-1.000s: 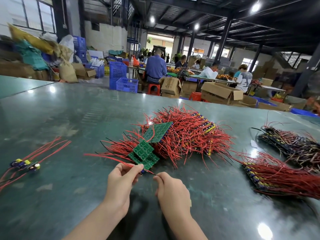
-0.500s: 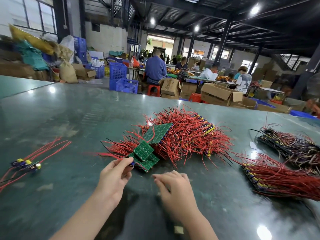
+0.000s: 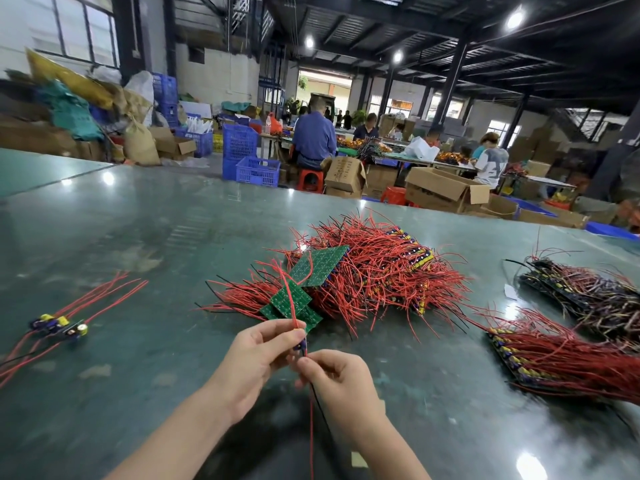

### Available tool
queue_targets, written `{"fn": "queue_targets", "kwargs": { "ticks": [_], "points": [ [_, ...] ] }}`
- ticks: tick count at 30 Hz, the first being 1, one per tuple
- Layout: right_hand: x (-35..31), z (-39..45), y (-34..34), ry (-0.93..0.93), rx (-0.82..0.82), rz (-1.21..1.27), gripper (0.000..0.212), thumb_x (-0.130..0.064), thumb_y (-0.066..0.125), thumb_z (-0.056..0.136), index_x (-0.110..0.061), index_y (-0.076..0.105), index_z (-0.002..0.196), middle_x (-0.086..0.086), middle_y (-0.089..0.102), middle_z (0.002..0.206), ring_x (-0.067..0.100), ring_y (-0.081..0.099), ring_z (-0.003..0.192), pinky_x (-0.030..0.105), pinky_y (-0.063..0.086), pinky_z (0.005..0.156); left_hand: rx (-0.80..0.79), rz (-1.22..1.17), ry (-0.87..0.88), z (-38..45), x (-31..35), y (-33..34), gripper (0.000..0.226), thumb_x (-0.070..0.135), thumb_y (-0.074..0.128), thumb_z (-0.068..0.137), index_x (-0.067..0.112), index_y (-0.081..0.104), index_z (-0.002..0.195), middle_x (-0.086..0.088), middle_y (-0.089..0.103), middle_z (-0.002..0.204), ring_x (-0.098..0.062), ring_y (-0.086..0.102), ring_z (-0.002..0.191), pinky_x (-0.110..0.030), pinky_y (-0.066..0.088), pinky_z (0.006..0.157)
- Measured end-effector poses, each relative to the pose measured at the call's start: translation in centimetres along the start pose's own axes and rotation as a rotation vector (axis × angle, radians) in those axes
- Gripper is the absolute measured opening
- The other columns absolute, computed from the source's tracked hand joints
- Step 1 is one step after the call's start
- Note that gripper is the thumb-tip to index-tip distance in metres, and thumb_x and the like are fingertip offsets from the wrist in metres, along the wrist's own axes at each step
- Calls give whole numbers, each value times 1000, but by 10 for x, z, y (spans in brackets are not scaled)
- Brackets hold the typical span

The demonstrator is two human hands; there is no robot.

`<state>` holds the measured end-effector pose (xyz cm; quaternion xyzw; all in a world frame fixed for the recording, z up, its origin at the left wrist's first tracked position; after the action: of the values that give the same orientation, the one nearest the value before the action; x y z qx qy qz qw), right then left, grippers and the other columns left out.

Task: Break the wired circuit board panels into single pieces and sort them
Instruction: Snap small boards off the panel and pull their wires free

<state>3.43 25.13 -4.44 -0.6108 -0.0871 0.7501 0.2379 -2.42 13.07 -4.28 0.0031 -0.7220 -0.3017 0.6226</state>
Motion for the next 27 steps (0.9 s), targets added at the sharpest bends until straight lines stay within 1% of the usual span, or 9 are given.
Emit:
{"fn": "queue_targets", "kwargs": {
  "ticks": [3,5,8,11,14,18,21,24,27],
  "points": [
    [-2,0,0,-9,4,-21,33,-19,62,90,-34,65,60,-15,67,60,-3,59,64,15,43,69,62,9,16,1,0,-1,14,12,72,65,10,77,78,-5,68,68,-10,58,56,-19,52,57],
    [-3,-2,3,12,-39,11,31,-19,61,90,-32,66,63,-13,67,60,-3,57,61,13,42,67,146,-41,19,6,2,-7,10,5,69,75,8,74,82,-4,68,67,-8,58,54,-17,51,55],
    [-3,-2,5,55,-53,14,29,-18,61,90,-31,68,65,-11,65,57,2,53,54,18,44,61,215,-72,23,10,3,-14,9,1,64,82,5,70,87,-2,68,65,-5,57,51,-14,49,51],
    [-1,-2,4,57,-77,-23,28,-19,58,91,-29,68,67,-13,65,58,-2,50,52,12,37,57,227,-107,45,11,3,-14,9,1,64,83,5,69,88,-1,66,64,-5,57,52,-14,50,51],
    [0,-3,5,54,-82,-83,18,-22,60,91,-24,71,77,-16,62,54,0,45,50,11,33,53,317,-192,83,16,11,-27,8,1,61,85,6,68,88,2,66,60,-3,57,48,-14,50,50],
    [3,-3,7,-79,-37,-364,16,-31,57,92,-26,72,91,-22,59,54,-4,45,71,14,35,73,370,-211,78,18,10,-34,8,2,63,86,8,67,81,3,65,57,-2,56,46,-13,49,48],
    [5,-3,7,-92,-66,-418,18,-33,54,92,-28,71,97,-17,56,63,2,45,81,23,37,79,439,-293,68,20,13,-40,11,3,62,88,8,65,79,3,63,54,-2,55,44,-12,47,46],
    [5,-2,10,-113,-106,-414,19,-33,54,92,-26,72,94,-10,55,72,7,46,84,23,33,85,529,-306,42,21,15,-49,11,6,63,88,11,64,78,5,63,50,0,53,40,-12,46,45],
    [3,-5,15,-168,-166,-481,31,-37,41,98,-19,66,89,-6,55,71,12,45,84,28,33,86,519,-267,87,18,14,-46,8,8,64,88,16,63,85,4,65,59,-5,59,48,-20,50,54]
  ]
}}
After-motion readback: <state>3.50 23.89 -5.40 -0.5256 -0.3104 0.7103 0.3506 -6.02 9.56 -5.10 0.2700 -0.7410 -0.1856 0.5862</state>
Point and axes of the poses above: each hand's wrist, its own z-axis towards the middle knuckle, its own y-axis out of the palm, x = y × z, the point moved 3 cm from there along z, towards the middle knuckle
